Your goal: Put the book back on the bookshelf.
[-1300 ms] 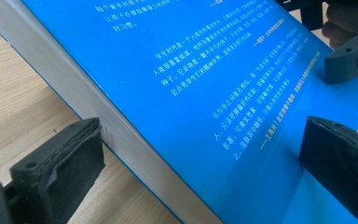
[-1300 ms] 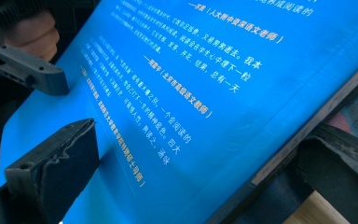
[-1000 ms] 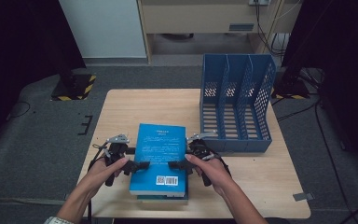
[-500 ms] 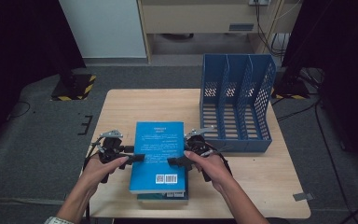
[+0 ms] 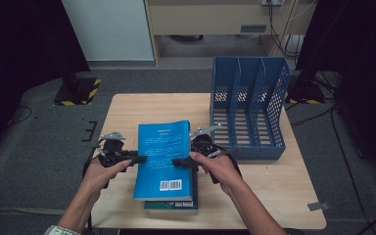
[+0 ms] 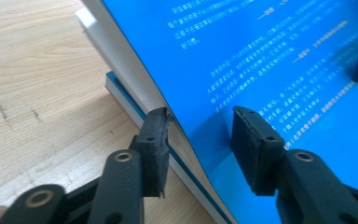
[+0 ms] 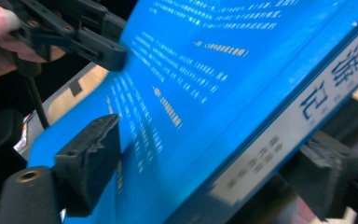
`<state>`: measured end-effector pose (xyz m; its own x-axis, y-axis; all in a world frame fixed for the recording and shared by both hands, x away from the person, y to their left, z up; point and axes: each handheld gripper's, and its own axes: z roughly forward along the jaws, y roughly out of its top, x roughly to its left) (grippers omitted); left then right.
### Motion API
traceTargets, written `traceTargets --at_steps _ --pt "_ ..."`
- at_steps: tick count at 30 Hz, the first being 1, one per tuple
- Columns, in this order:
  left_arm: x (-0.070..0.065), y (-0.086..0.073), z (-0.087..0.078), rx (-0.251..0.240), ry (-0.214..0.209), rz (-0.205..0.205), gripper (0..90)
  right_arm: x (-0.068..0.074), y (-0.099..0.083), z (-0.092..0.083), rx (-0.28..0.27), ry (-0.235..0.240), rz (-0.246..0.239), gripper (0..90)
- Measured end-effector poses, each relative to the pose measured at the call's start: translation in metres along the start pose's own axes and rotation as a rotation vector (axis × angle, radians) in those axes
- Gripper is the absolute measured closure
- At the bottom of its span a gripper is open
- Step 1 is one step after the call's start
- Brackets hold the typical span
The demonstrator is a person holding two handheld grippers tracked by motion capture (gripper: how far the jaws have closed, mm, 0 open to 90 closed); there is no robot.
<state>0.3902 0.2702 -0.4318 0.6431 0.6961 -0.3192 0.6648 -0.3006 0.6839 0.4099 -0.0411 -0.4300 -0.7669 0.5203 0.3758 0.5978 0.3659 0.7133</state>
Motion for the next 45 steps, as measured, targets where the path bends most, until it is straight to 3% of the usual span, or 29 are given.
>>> traceTargets --at_steps 9,16,23,31,45 --pt "0.002 0.005 -0.007 0.0 0.035 -0.005 65.3 0.005 0.016 0.007 0.045 -0.043 -0.036 20.8" --pt "-0.001 0.019 -0.013 0.0 0.101 0.024 68.6 0.003 0.027 0.006 0.027 -0.064 -0.057 26.1" --pt "-0.001 0.027 -0.02 -0.028 0.112 0.028 71.1 0.001 0.038 0.0 0.014 -0.074 -0.085 31.1" --pt "-0.002 0.029 -0.022 -0.029 0.121 0.036 72.6 0.0 0.042 -0.003 0.007 -0.062 -0.064 37.1" --pt "-0.009 0.051 -0.035 -0.05 0.148 0.09 75.3 0.005 0.059 -0.017 -0.033 -0.098 -0.086 47.1"
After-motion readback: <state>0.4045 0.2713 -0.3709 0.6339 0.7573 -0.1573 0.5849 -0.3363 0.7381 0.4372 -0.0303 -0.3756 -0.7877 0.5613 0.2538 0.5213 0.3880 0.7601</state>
